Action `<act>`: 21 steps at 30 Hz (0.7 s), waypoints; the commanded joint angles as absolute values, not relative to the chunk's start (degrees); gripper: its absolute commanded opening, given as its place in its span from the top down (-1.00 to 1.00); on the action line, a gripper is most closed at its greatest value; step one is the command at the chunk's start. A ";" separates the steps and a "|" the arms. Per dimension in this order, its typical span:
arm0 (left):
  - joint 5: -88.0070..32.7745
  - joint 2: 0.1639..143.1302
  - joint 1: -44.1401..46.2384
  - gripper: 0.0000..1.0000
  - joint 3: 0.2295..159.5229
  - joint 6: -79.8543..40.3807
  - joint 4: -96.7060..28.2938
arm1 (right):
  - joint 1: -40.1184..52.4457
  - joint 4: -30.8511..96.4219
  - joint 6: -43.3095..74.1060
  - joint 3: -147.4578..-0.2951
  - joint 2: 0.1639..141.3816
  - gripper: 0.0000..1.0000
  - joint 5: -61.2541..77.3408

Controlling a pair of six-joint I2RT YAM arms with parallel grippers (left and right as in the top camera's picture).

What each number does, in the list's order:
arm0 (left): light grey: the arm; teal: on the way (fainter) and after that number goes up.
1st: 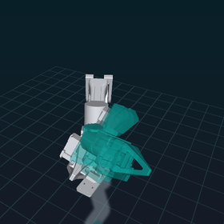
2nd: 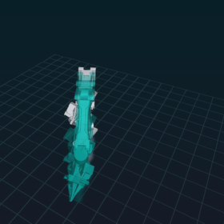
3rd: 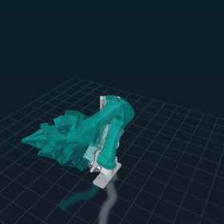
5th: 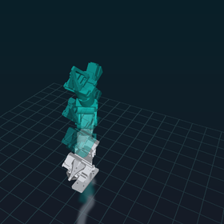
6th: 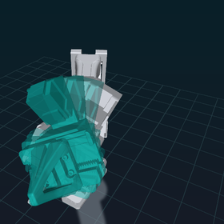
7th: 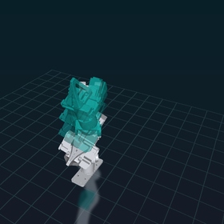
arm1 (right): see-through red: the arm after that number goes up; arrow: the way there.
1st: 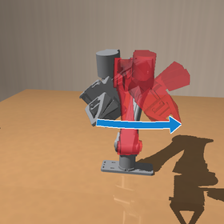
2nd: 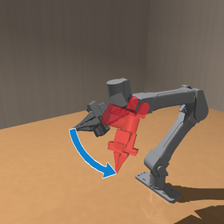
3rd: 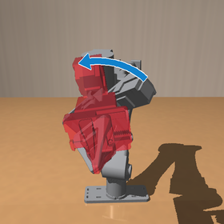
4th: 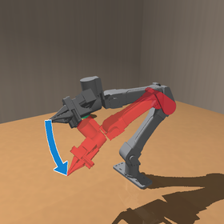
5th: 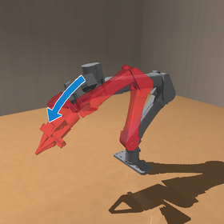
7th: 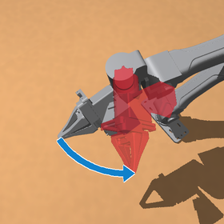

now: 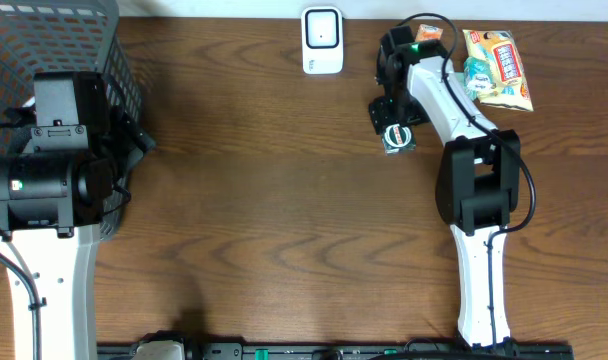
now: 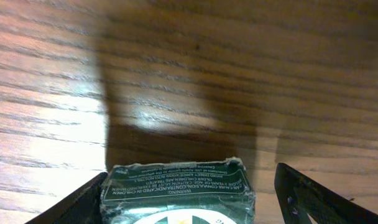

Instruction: Scan the item barcode

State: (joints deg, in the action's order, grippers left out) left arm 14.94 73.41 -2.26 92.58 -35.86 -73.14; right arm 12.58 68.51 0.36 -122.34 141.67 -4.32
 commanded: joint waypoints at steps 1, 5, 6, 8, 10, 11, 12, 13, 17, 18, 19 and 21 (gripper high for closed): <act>15.51 73.41 -2.68 -0.95 92.90 -36.10 -73.28 | 12.08 68.88 -0.10 -121.69 142.67 -0.56 -2.35; 15.51 73.41 -2.68 -0.96 92.90 -36.10 -73.30 | 12.10 68.90 -0.10 -121.69 142.67 -0.53 -0.80; 15.51 73.41 -2.68 -0.96 92.90 -36.10 -73.30 | 12.08 68.93 -0.12 -121.56 142.67 -0.52 -0.43; 15.51 73.41 -2.68 -0.95 92.90 -36.10 -73.30 | 12.08 68.75 -0.10 -120.79 142.67 -0.47 -0.45; 15.51 73.41 -2.68 -0.96 92.90 -36.10 -73.30 | 11.97 68.66 -0.10 -119.72 142.67 -0.42 -0.47; 15.51 73.41 -2.68 -0.95 92.90 -36.10 -73.30 | 11.92 68.51 -0.08 -119.09 142.67 -0.41 -0.45; 15.51 73.41 -2.68 -0.95 92.90 -36.10 -73.30 | 11.92 68.31 -0.08 -118.67 142.67 -0.39 -0.45; 15.51 73.41 -2.68 -0.96 92.90 -36.10 -73.30 | 11.94 68.05 -0.08 -118.28 142.67 -0.37 -0.45; 15.51 73.41 -2.68 -0.95 92.90 -36.10 -73.30 | 11.99 67.31 -0.08 -118.08 142.63 -0.28 -0.45; 15.51 73.41 -2.68 -0.95 92.90 -36.10 -73.30 | 12.05 67.29 -0.05 -118.10 142.61 -0.23 -0.43; 15.53 73.41 -2.68 -0.96 92.90 -36.10 -73.30 | 12.10 67.46 -0.03 -118.10 142.61 -0.14 -0.43; 15.51 73.41 -2.68 -0.96 92.90 -36.10 -73.30 | 12.10 67.55 0.43 -118.13 142.39 -0.12 -0.21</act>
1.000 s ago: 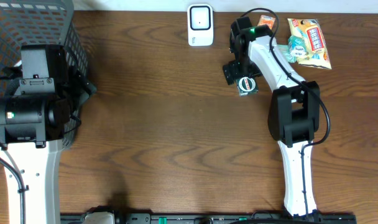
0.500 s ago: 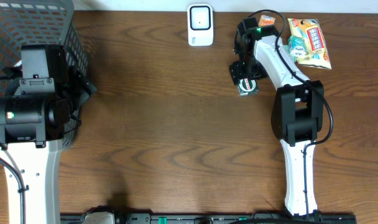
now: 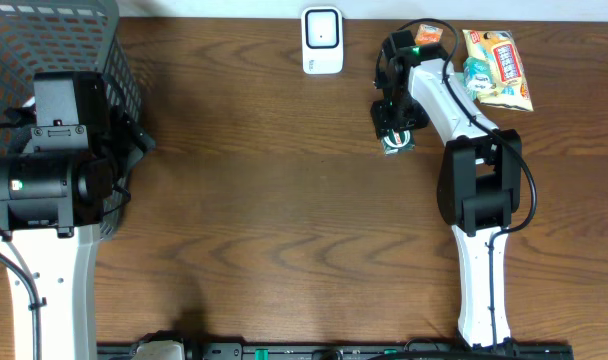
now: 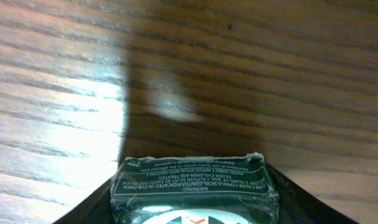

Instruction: Scan the item barcode

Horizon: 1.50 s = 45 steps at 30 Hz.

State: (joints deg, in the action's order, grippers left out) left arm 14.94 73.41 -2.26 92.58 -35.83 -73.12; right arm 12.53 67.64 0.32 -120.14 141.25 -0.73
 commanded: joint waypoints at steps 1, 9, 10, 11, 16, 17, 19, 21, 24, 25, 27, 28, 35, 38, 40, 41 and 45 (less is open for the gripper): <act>15.51 73.41 -2.68 -0.95 92.90 -36.10 -73.30 | 12.10 67.55 0.40 -118.17 142.32 -0.12 0.23; 15.53 73.41 -2.68 -0.95 92.90 -36.10 -73.30 | 12.10 67.61 1.61 -122.34 139.17 -0.13 6.98; 15.51 73.41 -2.68 -0.95 92.90 -36.10 -73.30 | 12.10 67.46 1.96 -123.50 138.82 -0.13 7.99; 15.51 73.41 -2.68 -0.96 92.90 -36.10 -73.30 | 12.10 67.40 2.15 -124.18 138.63 -0.14 8.67; 15.51 73.41 -2.68 -0.95 92.90 -36.10 -73.30 | 12.73 63.75 5.82 -130.30 137.88 -0.16 13.17; 15.51 73.41 -2.68 -0.95 92.90 -36.10 -73.28 | 12.95 62.94 6.46 -131.00 137.88 -0.14 13.67; 15.51 73.41 -2.68 -0.95 92.90 -36.10 -73.30 | 13.93 59.64 8.03 -132.33 137.88 -0.11 14.74; 15.51 73.41 -2.68 -0.95 92.90 -36.10 -73.30 | 14.83 55.55 9.58 -132.44 137.88 -0.11 14.79; 15.51 73.41 -2.68 -0.95 92.90 -36.10 -73.30 | 16.40 48.07 11.64 -132.44 137.88 -0.14 14.68; 15.51 73.41 -2.68 -0.95 92.90 -36.07 -73.30 | 16.95 45.60 12.36 -132.44 137.88 -0.14 14.33; 15.51 73.41 -2.68 -0.96 92.90 -36.10 -73.30 | 18.02 41.01 13.93 -132.44 137.88 -0.15 12.84; 15.51 73.41 -2.68 -0.95 92.90 -36.10 -73.30 | 18.72 38.52 14.66 -132.44 137.88 -0.14 11.46; 15.51 73.41 -2.68 -0.96 92.90 -36.10 -73.30 | 22.31 25.91 14.66 -132.42 137.91 -0.12 1.54; 15.51 73.41 -2.68 -0.95 92.90 -36.10 -73.30 | 23.68 20.99 11.90 -132.40 137.95 -0.12 -2.90; 15.51 73.41 -2.68 -0.96 92.90 -36.10 -73.30 | 24.53 17.74 10.04 -132.27 138.02 -0.12 -7.05; 15.51 73.41 -2.68 -0.95 92.90 -36.10 -73.28 | 24.88 16.43 9.04 -132.25 138.15 -0.12 -8.97; 15.51 73.41 -2.68 -0.95 92.90 -36.10 -73.30 | 25.34 11.86 6.42 -132.25 139.57 -0.12 -13.23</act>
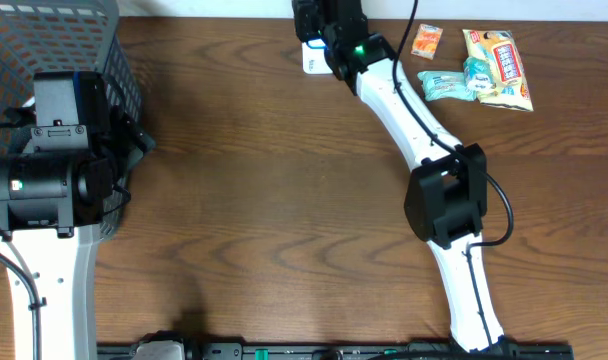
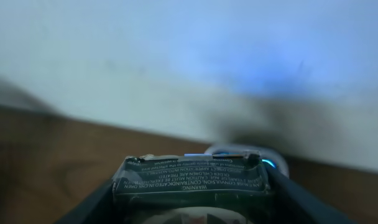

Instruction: Scan the item barcode

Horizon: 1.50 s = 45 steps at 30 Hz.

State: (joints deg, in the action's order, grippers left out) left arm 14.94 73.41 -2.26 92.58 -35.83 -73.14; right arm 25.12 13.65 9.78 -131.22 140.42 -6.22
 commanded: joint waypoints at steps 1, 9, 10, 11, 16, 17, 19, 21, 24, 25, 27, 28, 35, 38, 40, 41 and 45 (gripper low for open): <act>15.51 73.41 -2.68 -0.95 92.90 -36.10 -73.30 | 25.34 11.16 6.02 -132.25 139.90 -0.11 -13.63; 15.51 73.41 -2.68 -0.95 92.90 -36.10 -73.30 | 23.97 11.25 7.25 -132.25 141.60 -0.10 -13.17; 15.51 73.41 -2.68 -0.96 92.90 -36.10 -73.30 | 23.68 11.33 7.33 -132.25 141.60 -0.09 -12.60; 15.53 73.41 -2.68 -0.95 92.90 -36.10 -73.28 | 23.53 11.35 8.27 -132.25 141.60 -0.09 -12.45; 15.51 73.41 -2.68 -0.96 92.90 -36.10 -73.30 | 22.50 19.09 15.75 -132.27 141.08 -0.11 -4.54; 15.51 73.41 -2.68 -0.96 92.90 -36.10 -73.30 | 22.39 21.45 17.15 -132.29 140.81 -0.11 -2.44; 15.51 73.41 -2.68 -0.95 92.90 -36.10 -73.30 | 22.13 26.28 19.16 -132.29 140.07 -0.12 2.31; 15.51 73.41 -2.68 -0.95 92.90 -36.10 -73.30 | 21.76 31.48 19.99 -132.31 138.96 -0.12 7.44; 15.51 73.41 -2.68 -0.96 92.90 -36.10 -73.30 | 21.04 40.53 21.71 -132.31 136.64 -0.09 13.56; 15.51 73.41 -2.68 -0.95 92.90 -36.10 -73.30 | 20.82 42.94 22.24 -132.31 135.96 -0.08 14.74; 15.51 73.41 -2.68 -0.96 92.90 -36.10 -73.30 | 20.25 48.56 23.79 -132.31 134.65 -0.08 17.74; 15.53 73.41 -2.68 -0.95 92.90 -36.10 -73.30 | 19.97 50.81 24.10 -132.31 134.15 -0.11 19.62; 15.51 73.41 -2.68 -0.95 92.90 -36.10 -73.30 | 16.58 61.04 23.66 -132.31 133.40 -0.10 31.86; 15.53 73.41 -2.68 -0.95 92.90 -36.10 -73.30 | 15.25 64.36 18.26 -132.31 133.40 -0.10 30.79; 15.51 73.41 -2.68 -0.95 92.90 -36.10 -73.30 | 15.07 66.76 12.73 -132.22 133.40 -0.12 27.97; 15.53 73.41 -2.68 -0.96 92.90 -36.10 -73.30 | 15.09 69.08 6.79 -132.16 133.40 -0.12 24.14; 15.51 73.41 -2.68 -0.95 92.90 -36.10 -73.30 | 16.40 72.64 -9.52 -130.06 133.60 -0.08 10.59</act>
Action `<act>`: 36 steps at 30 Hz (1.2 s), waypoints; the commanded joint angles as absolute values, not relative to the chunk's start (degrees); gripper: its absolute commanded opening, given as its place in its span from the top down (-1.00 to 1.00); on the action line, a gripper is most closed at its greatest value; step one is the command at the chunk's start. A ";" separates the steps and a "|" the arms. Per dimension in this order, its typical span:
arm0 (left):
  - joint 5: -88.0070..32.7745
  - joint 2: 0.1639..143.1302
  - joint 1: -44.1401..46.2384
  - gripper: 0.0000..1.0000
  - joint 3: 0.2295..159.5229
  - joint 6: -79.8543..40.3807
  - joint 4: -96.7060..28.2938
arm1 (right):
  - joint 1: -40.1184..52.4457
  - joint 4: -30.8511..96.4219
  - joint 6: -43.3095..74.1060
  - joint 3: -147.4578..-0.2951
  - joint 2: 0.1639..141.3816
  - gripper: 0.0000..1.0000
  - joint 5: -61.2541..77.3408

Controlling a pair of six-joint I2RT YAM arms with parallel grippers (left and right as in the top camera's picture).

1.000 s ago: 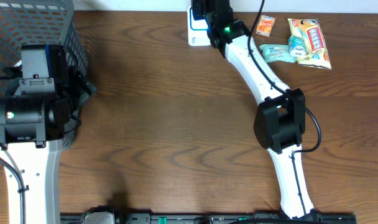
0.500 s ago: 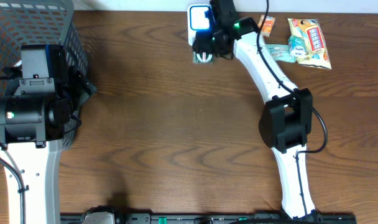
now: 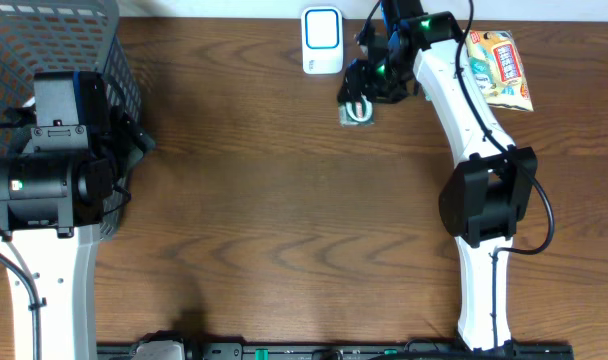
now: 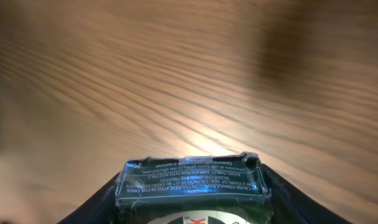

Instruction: Scan the item barcode

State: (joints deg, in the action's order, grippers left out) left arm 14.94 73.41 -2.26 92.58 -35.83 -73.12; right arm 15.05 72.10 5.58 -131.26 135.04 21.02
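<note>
A dark green packet [image 4: 192, 186] with white warning print sits between the black fingers [image 4: 92, 210] of my right gripper [image 4: 192, 211], which is shut on it above the wood. In the overhead view the right gripper [image 3: 362, 98] holds the packet [image 3: 359, 113] just right of and nearer than the white barcode scanner [image 3: 323, 40], which stands at the table's back edge. My left arm [image 3: 54, 170] is folded at the far left, and its fingers do not show clearly.
A grey mesh basket [image 3: 34, 35] stands at the back left, partly under the left arm. Several snack packets [image 3: 499, 65] lie at the back right. Brown wooden table [image 3: 284, 220] fills the middle.
My right gripper, still shut on the green packet, was up at the scanner by the back edge. Now it is to the scanner's right and nearer, over the wood. The left arm has not moved.
My right gripper stood open around the green packet on the table, right of the scanner. Then it was shut on the packet. Later it held the packet at the scanner, where a blue light showed. Now it holds the packet beside the scanner.
</note>
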 commanded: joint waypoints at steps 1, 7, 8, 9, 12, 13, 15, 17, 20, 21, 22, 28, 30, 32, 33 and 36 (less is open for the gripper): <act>15.51 73.41 -2.68 -0.95 92.90 -36.10 -73.30 | 16.62 72.58 -11.22 -129.14 133.64 -0.08 8.54; 15.51 73.41 -2.68 -0.96 92.90 -36.10 -73.30 | 16.93 69.91 -19.66 -120.03 133.84 -0.41 3.03; 15.51 73.41 -2.68 -0.96 92.90 -36.10 -73.30 | 16.93 68.69 -20.91 -118.19 133.84 -0.42 2.85; 15.51 73.41 -2.68 -0.95 92.90 -36.10 -73.30 | 16.91 67.53 -21.52 -116.71 133.84 -0.42 2.70; 15.51 73.41 -2.68 -0.95 92.90 -36.10 -73.30 | 16.93 63.90 -20.05 -113.67 133.84 -0.59 0.51; 15.51 73.41 -2.68 -0.95 92.90 -36.10 -73.30 | 16.93 63.64 -18.52 -113.71 133.84 -0.68 0.47; 15.51 73.41 -2.68 -0.95 92.90 -36.10 -73.30 | 16.93 63.96 -15.16 -114.50 133.56 -0.69 0.10; 15.51 73.41 -2.68 -0.95 92.90 -36.10 -73.30 | 16.93 66.15 -9.56 -117.36 132.81 -0.72 0.10; 15.51 73.41 -2.68 -0.95 92.90 -36.10 -73.30 | 16.93 69.14 -3.05 -120.84 131.35 -0.78 0.12; 15.51 73.41 -2.68 -0.95 92.90 -36.10 -73.30 | 16.97 70.48 -0.40 -121.99 130.74 -0.77 0.45; 15.51 73.41 -2.68 -0.96 92.90 -36.10 -73.30 | 16.99 71.61 2.20 -122.78 130.28 -0.72 0.93; 15.51 73.41 -2.68 -0.96 92.90 -36.10 -73.30 | 17.65 75.00 15.79 -123.07 128.97 -0.41 11.07; 15.51 73.41 -2.68 -0.96 92.90 -36.10 -73.28 | 18.28 74.81 24.05 -122.48 129.51 -0.27 11.53; 15.51 73.41 -2.68 -0.96 92.90 -36.10 -73.28 | 19.16 74.22 31.55 -121.71 130.10 -0.32 11.05; 15.51 73.41 -2.68 -0.95 92.90 -36.10 -73.30 | 19.53 73.82 35.35 -121.40 130.26 -0.33 10.07; 15.51 73.41 -2.68 -0.96 92.90 -36.10 -73.30 | 20.51 71.46 47.64 -120.03 130.43 -0.48 3.60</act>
